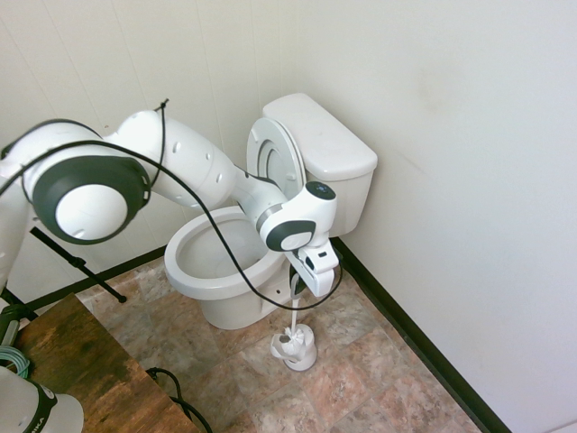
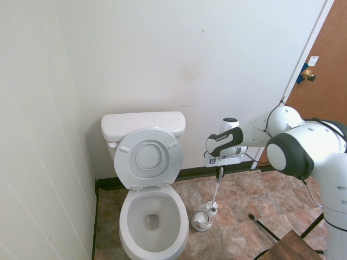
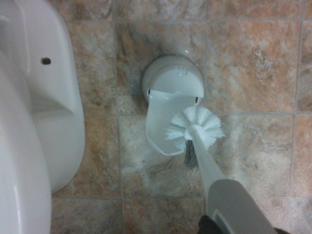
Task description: Clean the toilet
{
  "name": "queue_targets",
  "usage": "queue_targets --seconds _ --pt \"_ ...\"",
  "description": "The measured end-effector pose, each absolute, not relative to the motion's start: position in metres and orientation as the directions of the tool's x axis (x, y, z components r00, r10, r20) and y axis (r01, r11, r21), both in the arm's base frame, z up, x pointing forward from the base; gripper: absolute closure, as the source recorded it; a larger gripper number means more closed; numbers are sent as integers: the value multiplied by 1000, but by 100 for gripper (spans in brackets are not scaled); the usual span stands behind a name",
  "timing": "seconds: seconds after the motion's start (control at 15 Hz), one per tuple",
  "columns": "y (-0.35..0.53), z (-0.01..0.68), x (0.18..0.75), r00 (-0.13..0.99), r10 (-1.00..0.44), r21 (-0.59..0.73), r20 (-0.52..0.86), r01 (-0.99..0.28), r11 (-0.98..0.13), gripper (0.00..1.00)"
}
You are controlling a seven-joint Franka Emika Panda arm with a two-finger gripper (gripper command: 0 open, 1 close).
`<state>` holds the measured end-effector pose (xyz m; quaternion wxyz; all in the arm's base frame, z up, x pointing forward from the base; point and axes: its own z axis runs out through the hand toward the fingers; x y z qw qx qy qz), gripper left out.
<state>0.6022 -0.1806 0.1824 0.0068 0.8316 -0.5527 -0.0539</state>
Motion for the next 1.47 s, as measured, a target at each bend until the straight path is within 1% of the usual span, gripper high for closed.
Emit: queue_targets --seconds 0.27,0.47,0.73,0.93,1.07,1.2,1.33,1.47 --pt "-143 260 574 417 -908 -58 -50 -909 -414 100" --pt "-76 310 551 500 -866 -129 -22 -860 -493 100" --pt "-5 379 516 558 -826 -168 74 -810 -562 100" --pt "57 423 474 609 -788 -175 88 -770 -614 100" --pt "96 426 462 648 -759 -188 69 -739 -647 100" --pt "119 407 468 671 -740 -192 44 -721 -666 100" --pt "133 383 492 683 -730 -194 29 -712 -674 100" --pt "152 354 528 693 -721 -198 12 -705 -681 100"
